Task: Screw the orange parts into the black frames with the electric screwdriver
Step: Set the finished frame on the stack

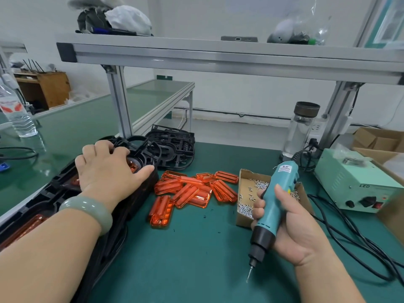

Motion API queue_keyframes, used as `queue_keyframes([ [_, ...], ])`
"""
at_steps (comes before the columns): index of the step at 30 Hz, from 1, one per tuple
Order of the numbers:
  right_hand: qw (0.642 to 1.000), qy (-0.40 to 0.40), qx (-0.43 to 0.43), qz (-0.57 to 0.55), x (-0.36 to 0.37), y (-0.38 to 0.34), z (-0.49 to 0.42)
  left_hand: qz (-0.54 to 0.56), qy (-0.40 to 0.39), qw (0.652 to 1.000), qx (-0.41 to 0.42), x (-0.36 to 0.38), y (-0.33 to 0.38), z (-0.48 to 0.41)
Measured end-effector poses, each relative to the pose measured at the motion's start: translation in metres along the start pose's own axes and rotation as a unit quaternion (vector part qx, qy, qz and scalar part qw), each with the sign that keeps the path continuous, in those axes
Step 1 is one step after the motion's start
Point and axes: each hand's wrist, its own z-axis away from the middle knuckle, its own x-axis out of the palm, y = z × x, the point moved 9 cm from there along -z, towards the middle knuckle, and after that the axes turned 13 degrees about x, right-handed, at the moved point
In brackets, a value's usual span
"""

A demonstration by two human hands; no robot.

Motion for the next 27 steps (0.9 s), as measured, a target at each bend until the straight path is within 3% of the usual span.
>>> queue_keyframes([
  [11,0.998,0.045,0.033,0.012,-0.001,0.011,0.001,0.001,0.010,1.000,0.024,-0.001,0.002,0.000],
  [18,0.991,0.086,-0.013,0.099,-0.003,0.004,0.005,0.019,0.018,0.999,0.037,-0.014,0.008,-0.003],
  [22,0.958,0.166,-0.055,0.226,-0.009,-0.009,0.018,0.061,0.058,0.995,0.049,-0.043,0.023,-0.006],
  [27,0.885,0.282,-0.135,0.344,-0.033,-0.029,0.062,0.157,0.125,0.977,0.071,-0.096,0.056,-0.007],
])
